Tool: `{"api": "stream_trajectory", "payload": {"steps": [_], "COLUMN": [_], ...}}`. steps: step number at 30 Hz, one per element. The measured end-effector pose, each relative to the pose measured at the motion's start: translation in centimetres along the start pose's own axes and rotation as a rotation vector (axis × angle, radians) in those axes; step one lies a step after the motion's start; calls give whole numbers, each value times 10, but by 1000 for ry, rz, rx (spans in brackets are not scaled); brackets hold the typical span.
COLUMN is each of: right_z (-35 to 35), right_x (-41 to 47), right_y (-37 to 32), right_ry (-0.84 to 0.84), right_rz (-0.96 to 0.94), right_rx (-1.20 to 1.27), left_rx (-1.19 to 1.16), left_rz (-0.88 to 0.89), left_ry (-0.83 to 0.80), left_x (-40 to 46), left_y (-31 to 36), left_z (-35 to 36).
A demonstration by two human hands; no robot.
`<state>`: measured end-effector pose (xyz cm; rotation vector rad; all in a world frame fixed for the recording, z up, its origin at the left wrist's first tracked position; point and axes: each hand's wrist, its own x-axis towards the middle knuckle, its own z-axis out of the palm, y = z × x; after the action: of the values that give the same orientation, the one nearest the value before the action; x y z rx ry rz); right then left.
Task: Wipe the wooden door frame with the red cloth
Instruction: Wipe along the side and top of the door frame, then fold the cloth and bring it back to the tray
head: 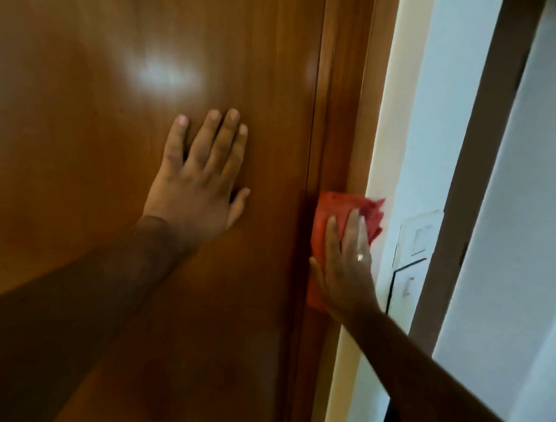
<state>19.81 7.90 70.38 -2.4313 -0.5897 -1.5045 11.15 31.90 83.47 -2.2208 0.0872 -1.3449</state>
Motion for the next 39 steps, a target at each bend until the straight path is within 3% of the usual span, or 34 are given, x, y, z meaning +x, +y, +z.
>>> {"api": "stream_trajectory", "payload": {"steps": [8, 17, 20, 23, 25, 28, 31, 35, 39], "right_z": [41, -11, -18, -23, -28, -34, -44, -72, -112], "right_x": [-168, -132, -105, -95, -94, -105, -132, -202, -312], "right_y": [-19, -7, -6, -5, -3, 7, 21, 59, 99], "right_ry": [-531, -470, -451, -497, -521, -547, -615, -747, -783], "right_rz": [112, 52, 95, 98, 102, 185, 325, 625, 1129], "right_rx": [-6, 7, -7, -43, -50, -26, 28, 80, 434], "left_rx": [-42, -110, -245, -496, -700, -953, -1296, -1877, -2055], "left_rz": [8, -36, 179, 352, 243, -40, -115, -345, -716], "left_ry": [-3, 19, -59, -386, -586, -754, -859, -1173, -1536], "left_x": [2, -8, -52, -114, -148, -181, -210, -249, -297], "left_y": [0, 14, 65, 133, 171, 219, 258, 296, 349], "left_z": [0, 9, 25, 42, 55, 79, 89, 81, 80]}}
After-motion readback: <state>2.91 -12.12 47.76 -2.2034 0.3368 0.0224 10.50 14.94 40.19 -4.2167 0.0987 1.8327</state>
